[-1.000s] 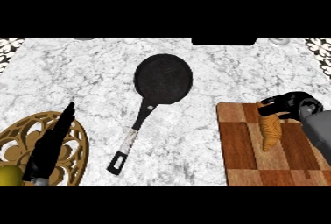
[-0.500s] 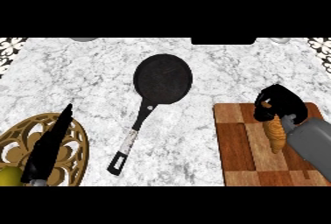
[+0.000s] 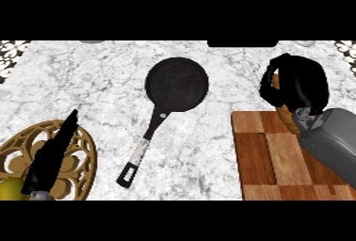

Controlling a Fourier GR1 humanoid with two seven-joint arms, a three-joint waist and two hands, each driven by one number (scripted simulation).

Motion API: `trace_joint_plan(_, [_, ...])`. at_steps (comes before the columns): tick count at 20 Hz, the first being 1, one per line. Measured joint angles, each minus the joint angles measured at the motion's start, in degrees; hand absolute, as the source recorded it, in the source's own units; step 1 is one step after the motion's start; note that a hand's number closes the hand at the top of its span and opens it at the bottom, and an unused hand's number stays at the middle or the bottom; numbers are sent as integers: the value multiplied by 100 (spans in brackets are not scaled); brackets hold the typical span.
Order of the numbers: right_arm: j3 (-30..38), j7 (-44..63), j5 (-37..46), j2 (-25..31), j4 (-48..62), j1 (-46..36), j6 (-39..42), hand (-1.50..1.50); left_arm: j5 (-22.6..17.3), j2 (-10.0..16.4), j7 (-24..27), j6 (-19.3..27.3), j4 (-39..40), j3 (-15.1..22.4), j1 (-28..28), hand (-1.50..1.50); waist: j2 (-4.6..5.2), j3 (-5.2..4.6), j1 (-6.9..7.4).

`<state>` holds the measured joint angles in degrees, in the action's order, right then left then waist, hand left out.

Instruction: Pick the croissant from the cutting board and place it in the pan

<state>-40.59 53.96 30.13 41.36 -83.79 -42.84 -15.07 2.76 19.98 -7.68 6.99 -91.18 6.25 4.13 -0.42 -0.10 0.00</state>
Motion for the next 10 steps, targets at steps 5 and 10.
trace_joint_plan(5, [300,-143,306,-770,385,-512,-41,150,27,-61,70,-75,66,-25,-77,0,40,5,74])
trace_joint_plan(10, [704,-680,247,-1707,1533,-1082,-216,150,148,-177,96,-68,154,36,-170,0,73,7,143])
